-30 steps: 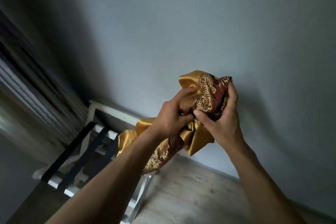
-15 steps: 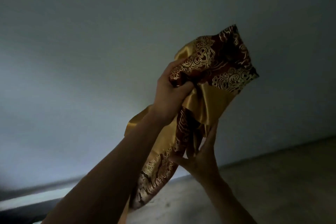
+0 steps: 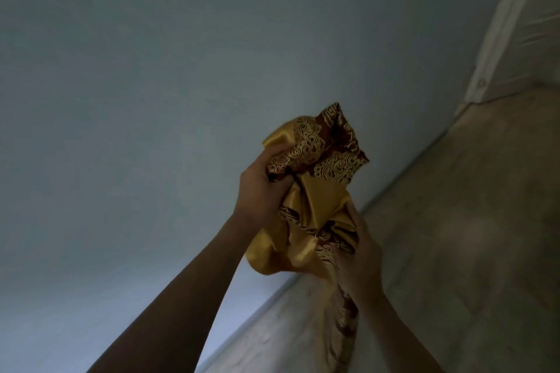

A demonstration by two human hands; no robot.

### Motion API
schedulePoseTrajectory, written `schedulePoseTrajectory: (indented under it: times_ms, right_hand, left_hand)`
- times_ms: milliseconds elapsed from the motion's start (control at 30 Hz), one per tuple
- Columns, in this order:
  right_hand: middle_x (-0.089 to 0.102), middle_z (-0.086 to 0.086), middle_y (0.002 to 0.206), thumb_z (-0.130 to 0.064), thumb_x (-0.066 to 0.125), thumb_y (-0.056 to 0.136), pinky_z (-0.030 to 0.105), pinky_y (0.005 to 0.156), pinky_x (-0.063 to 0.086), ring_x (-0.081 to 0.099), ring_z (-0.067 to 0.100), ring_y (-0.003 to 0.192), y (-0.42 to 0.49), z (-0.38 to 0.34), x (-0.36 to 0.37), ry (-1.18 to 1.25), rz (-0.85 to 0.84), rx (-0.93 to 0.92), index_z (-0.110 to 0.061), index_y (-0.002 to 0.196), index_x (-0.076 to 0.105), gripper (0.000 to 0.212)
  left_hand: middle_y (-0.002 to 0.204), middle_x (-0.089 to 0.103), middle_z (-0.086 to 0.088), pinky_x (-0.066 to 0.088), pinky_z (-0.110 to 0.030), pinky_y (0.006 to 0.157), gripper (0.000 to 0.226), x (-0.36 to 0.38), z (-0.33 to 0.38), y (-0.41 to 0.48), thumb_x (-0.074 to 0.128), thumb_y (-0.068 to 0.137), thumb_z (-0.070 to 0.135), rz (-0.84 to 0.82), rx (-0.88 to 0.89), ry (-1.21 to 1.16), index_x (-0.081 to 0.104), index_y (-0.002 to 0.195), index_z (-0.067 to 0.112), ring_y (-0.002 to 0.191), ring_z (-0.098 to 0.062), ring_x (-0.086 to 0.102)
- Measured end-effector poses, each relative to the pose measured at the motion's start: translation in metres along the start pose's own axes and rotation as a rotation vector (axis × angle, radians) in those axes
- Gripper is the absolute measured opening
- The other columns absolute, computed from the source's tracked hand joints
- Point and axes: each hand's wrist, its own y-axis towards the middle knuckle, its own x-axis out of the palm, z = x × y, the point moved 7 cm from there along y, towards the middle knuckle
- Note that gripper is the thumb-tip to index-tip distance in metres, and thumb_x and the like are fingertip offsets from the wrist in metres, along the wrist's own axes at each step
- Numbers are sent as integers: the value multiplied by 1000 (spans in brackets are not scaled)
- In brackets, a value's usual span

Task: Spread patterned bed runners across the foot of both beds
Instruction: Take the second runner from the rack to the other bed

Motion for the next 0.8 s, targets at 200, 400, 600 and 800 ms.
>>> schedulePoseTrajectory:
  times_ms: [200, 400, 600, 800]
  right_hand:
    - [61, -20, 130, 13, 70, 81, 27, 99, 54, 62, 0, 117, 66, 71, -109, -154, 197, 87, -39, 141, 52, 81]
    - [65, -14, 122, 7, 67, 88, 3, 89, 45, 59, -16, 105, 148, 96, -231, -359, 391, 119, -29, 138, 56, 62]
    - [63, -15, 127, 18, 65, 82, 7, 93, 47, 60, -9, 113, 195, 101, -377, -492, 652, 158, -36, 137, 54, 78]
    - [65, 0, 132, 10, 76, 79, 25, 99, 53, 63, 7, 118, 196, 137, -540, -631, 887, 181, -22, 138, 59, 69]
  left_hand:
    - [105, 67, 17, 52, -13, 77, 60, 149, -28, 61, 75, 79, 9, -310, 17, 53, 59, 122, 48, 86, 8, 65]
    - [106, 70, 14, 58, -39, 85, 50, 313, 5, 148, 66, 75, 36, -545, 127, -57, 61, 124, 46, 92, -8, 69]
    - [115, 65, 15, 56, -32, 94, 52, 496, 80, 197, 72, 87, 35, -832, 312, -173, 55, 136, 38, 104, -6, 65]
    - [109, 62, 27, 50, -12, 89, 52, 691, 154, 179, 72, 90, 34, -1074, 415, -275, 52, 138, 43, 97, 10, 60]
